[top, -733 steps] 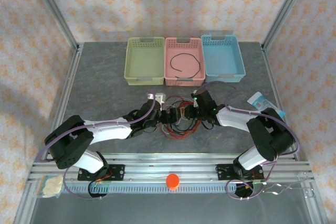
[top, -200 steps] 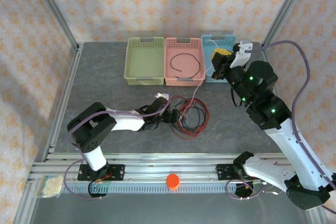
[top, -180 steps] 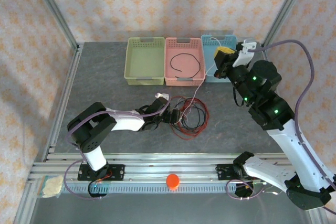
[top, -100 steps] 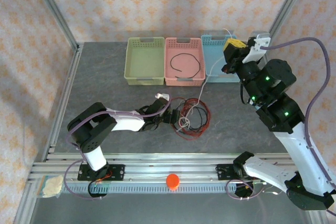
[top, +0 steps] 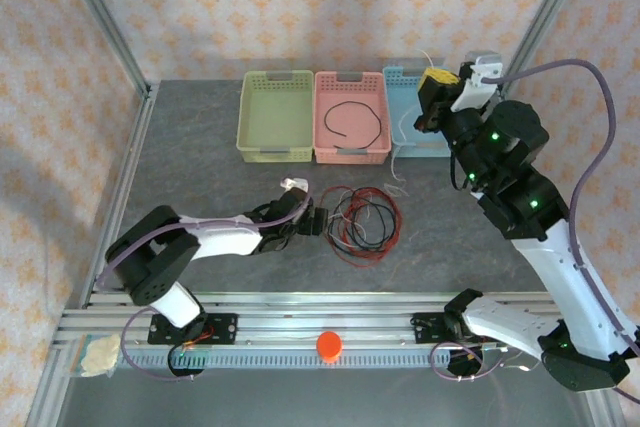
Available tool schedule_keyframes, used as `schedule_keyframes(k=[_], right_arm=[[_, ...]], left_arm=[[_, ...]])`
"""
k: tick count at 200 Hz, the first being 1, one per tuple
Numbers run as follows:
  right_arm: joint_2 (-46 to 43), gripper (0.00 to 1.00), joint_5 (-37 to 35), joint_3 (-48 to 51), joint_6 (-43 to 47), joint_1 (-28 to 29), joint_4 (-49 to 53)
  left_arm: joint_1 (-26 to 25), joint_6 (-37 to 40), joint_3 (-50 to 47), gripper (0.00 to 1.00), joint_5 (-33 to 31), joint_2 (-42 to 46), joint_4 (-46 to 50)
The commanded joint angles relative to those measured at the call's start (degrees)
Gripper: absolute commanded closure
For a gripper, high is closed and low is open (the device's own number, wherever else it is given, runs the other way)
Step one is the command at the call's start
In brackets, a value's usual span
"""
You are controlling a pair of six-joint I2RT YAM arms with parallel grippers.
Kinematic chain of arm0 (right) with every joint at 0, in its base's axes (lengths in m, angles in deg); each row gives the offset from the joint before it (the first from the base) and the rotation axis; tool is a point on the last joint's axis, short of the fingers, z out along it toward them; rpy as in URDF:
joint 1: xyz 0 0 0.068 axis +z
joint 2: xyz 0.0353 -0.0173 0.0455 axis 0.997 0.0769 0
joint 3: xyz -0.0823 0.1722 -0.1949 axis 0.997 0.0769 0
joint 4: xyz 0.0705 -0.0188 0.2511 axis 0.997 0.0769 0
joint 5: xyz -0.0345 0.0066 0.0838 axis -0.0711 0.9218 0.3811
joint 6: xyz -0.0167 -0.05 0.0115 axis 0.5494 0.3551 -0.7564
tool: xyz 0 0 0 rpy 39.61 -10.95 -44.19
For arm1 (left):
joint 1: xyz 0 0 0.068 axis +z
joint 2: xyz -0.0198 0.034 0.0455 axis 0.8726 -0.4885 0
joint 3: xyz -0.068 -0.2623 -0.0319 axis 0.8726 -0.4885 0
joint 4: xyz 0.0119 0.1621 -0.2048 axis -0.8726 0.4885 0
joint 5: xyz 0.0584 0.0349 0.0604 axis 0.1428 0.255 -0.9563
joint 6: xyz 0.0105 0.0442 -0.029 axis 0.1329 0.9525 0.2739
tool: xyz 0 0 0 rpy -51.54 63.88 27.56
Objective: Untangle the cables
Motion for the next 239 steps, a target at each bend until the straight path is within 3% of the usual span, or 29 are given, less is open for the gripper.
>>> schedule_keyframes(k=[1, 43, 110, 145, 192, 239], right_arm=[[0.58, 1.00, -2.85, -0.22, -0.17, 0.27, 0.64], [1.63, 1.00, -2.37, 1.80, -1.28, 0.30, -0.30], [2.89, 1.00, -0.33, 3.70, -3.53, 0.27, -3.18], [3.81, 1.00, 2.90, 3.79, -5.52, 0.27, -3.80], [3.72, 1.00, 5.33, 3.19, -7.49, 0.30, -4.52], [3.03, 1.00, 7.02, 2.47, -8.64, 0.32, -4.00]], left_arm=[[0.26, 1.60, -0.80, 0.07, -3.38, 6.24, 0.36], [1.30, 4.57, 0.48, 0.08, 2.04, 14.15, -1.82], [4.46, 8.78, 4.86, 0.08, 19.35, 18.47, -8.45], [4.56, 11.67, 10.40, 0.08, 27.27, 14.67, -11.11], [4.66, 12.07, 17.11, 0.08, 29.64, 6.76, -14.02], [4.66, 8.46, 19.62, 0.09, 36.29, 0.93, -19.92]])
